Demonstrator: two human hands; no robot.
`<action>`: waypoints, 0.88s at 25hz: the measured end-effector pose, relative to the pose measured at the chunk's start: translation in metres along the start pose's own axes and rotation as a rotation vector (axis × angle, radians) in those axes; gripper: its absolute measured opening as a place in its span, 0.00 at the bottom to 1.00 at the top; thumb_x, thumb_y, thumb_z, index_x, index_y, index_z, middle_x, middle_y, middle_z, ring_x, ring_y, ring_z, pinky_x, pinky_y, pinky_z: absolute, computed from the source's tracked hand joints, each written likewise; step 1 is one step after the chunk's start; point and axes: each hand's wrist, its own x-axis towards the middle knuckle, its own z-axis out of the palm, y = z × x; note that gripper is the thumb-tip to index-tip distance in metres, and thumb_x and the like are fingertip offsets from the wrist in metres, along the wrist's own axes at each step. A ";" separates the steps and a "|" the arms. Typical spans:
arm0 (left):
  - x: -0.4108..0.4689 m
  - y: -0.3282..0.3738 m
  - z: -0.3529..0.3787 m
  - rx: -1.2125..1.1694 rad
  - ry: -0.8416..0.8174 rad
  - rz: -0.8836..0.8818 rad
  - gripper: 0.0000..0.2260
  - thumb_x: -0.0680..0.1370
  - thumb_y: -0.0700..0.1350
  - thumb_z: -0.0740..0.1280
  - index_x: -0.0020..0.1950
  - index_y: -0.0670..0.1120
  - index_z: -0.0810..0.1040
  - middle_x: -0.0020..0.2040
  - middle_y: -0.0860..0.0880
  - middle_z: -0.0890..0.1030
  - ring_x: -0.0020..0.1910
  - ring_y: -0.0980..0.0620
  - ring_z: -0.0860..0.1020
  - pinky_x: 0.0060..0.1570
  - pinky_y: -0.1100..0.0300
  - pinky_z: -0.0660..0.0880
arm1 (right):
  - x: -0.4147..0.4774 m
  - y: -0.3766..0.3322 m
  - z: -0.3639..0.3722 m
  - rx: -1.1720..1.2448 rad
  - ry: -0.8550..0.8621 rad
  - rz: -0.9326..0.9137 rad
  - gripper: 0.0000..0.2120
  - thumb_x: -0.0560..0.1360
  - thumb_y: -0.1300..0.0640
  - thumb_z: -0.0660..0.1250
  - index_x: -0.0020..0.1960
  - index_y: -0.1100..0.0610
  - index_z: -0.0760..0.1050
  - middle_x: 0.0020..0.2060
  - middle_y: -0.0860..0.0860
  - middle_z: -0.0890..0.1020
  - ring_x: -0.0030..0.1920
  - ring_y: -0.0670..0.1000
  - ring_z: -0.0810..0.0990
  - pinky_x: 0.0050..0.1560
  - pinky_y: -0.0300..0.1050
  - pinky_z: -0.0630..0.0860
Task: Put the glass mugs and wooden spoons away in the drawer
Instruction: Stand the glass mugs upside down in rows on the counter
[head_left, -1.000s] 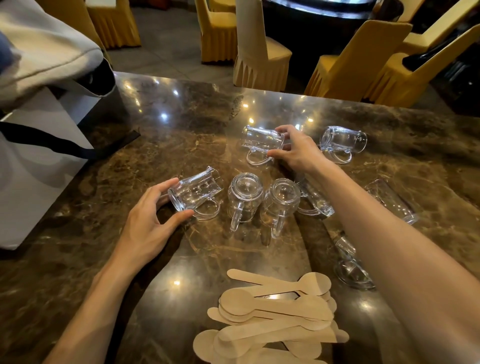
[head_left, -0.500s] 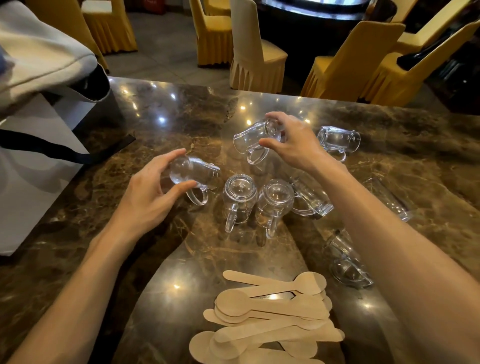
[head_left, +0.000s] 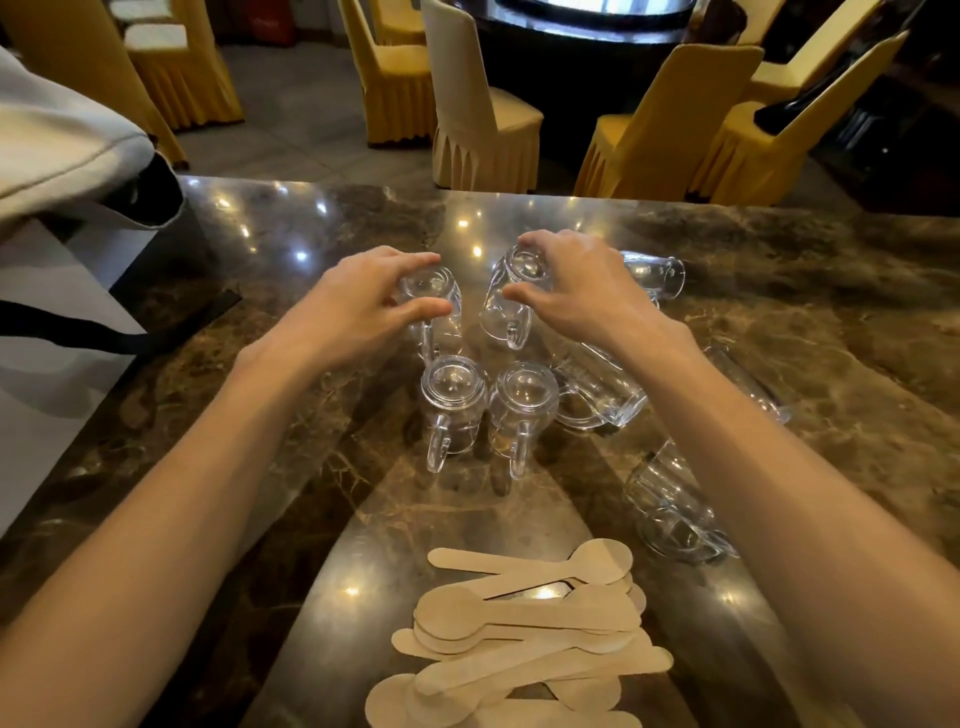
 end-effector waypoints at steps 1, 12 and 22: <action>0.004 0.002 0.003 0.004 -0.017 -0.001 0.29 0.72 0.60 0.65 0.71 0.52 0.67 0.64 0.48 0.74 0.50 0.53 0.75 0.54 0.56 0.73 | -0.002 0.000 0.000 -0.015 0.005 0.001 0.28 0.72 0.46 0.70 0.68 0.56 0.69 0.59 0.57 0.78 0.59 0.56 0.76 0.57 0.50 0.72; 0.029 0.002 0.023 0.014 -0.084 0.048 0.27 0.74 0.57 0.65 0.71 0.51 0.67 0.60 0.48 0.74 0.39 0.59 0.71 0.46 0.61 0.67 | -0.016 0.008 0.014 -0.046 -0.003 0.055 0.24 0.71 0.45 0.70 0.62 0.56 0.74 0.56 0.56 0.80 0.57 0.56 0.78 0.55 0.50 0.74; 0.025 0.008 0.024 0.052 -0.125 0.081 0.26 0.75 0.54 0.65 0.72 0.48 0.66 0.61 0.45 0.74 0.45 0.53 0.72 0.48 0.59 0.69 | -0.021 0.000 0.015 -0.059 0.006 0.034 0.24 0.71 0.44 0.69 0.62 0.56 0.74 0.55 0.57 0.79 0.57 0.58 0.76 0.55 0.51 0.73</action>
